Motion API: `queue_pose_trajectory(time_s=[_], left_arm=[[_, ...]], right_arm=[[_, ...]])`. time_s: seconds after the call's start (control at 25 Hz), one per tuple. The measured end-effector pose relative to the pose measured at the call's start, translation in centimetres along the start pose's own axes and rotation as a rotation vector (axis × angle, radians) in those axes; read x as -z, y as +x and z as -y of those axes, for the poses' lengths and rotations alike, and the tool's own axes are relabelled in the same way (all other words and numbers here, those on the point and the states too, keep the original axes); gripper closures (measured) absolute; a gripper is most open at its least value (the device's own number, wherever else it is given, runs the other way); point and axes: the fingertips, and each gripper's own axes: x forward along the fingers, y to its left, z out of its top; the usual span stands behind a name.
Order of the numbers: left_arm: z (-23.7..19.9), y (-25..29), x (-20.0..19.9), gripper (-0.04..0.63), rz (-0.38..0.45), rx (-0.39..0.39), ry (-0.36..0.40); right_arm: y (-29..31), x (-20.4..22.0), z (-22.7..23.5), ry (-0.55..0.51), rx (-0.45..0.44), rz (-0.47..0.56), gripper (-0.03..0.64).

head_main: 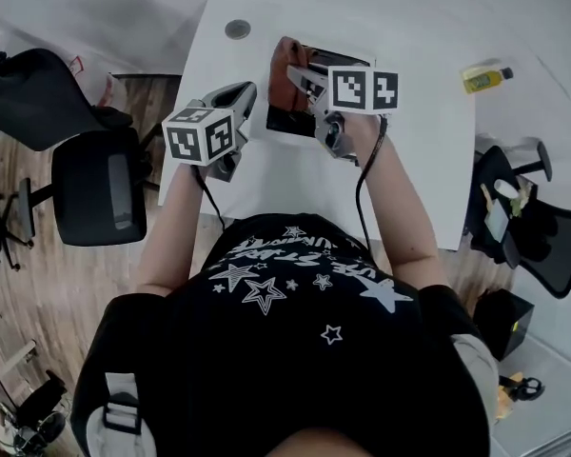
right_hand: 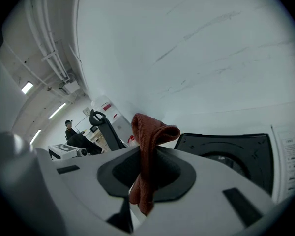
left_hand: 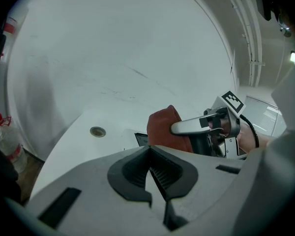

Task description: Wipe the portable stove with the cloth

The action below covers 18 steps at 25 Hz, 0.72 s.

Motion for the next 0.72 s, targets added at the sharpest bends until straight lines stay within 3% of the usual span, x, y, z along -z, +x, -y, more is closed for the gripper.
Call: queue_pose_trajectory(time_s=[0.32, 0.72], left_arm=[[-1.5, -0.4, 0.9, 0.588, -0.026, -0.013, -0.025], [-1.4, 0.4, 1.2, 0.588, -0.046, -0.013, -0.023]], right_arm=[[5.1, 1.4, -0.6, -0.016, -0.020, -0.087, 0.555], [4.9, 3.2, 2.3, -0.078, 0.078, -0.147, 0.555]])
